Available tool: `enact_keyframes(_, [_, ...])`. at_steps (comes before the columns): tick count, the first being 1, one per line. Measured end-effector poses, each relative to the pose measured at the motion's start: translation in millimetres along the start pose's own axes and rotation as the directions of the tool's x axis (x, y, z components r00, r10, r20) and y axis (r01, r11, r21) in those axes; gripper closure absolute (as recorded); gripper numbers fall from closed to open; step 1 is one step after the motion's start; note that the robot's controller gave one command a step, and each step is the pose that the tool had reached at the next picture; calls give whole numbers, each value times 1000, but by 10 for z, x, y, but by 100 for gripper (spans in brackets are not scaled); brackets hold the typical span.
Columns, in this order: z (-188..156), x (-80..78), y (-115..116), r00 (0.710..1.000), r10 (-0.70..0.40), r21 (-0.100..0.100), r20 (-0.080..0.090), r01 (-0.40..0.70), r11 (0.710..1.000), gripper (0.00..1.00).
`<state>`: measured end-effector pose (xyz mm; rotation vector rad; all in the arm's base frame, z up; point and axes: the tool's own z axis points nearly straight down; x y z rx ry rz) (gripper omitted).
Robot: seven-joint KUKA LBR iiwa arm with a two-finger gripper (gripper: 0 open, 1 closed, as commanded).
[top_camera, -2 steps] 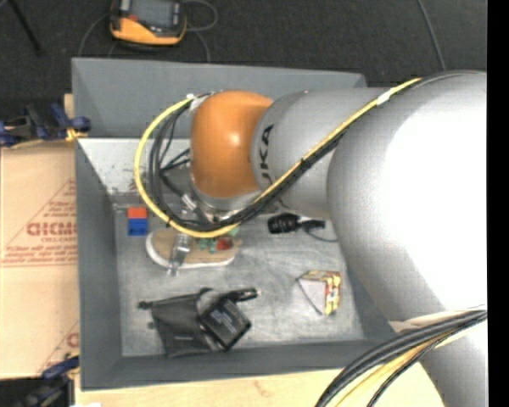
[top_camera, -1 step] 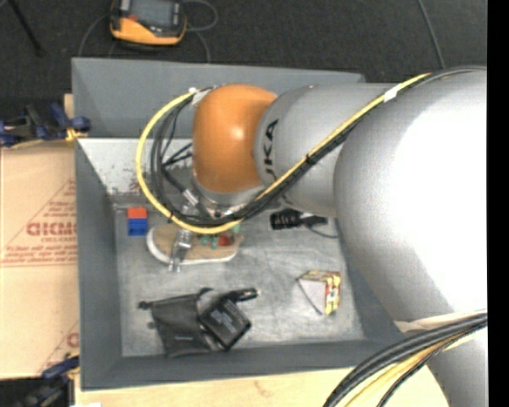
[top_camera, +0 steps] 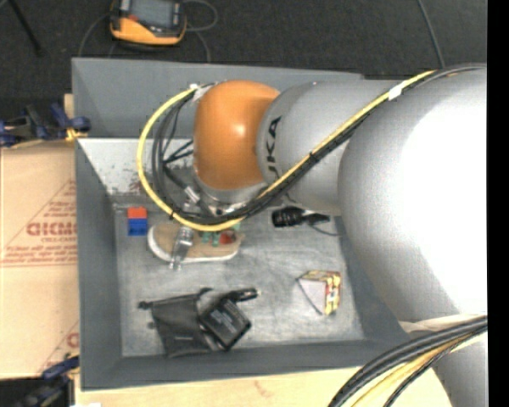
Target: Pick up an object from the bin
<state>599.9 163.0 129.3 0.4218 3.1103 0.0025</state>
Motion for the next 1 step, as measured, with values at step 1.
enact_keyframes(1, [-126, 11, -9, 1000, 1, 3, -6, -1, 1000, 100])
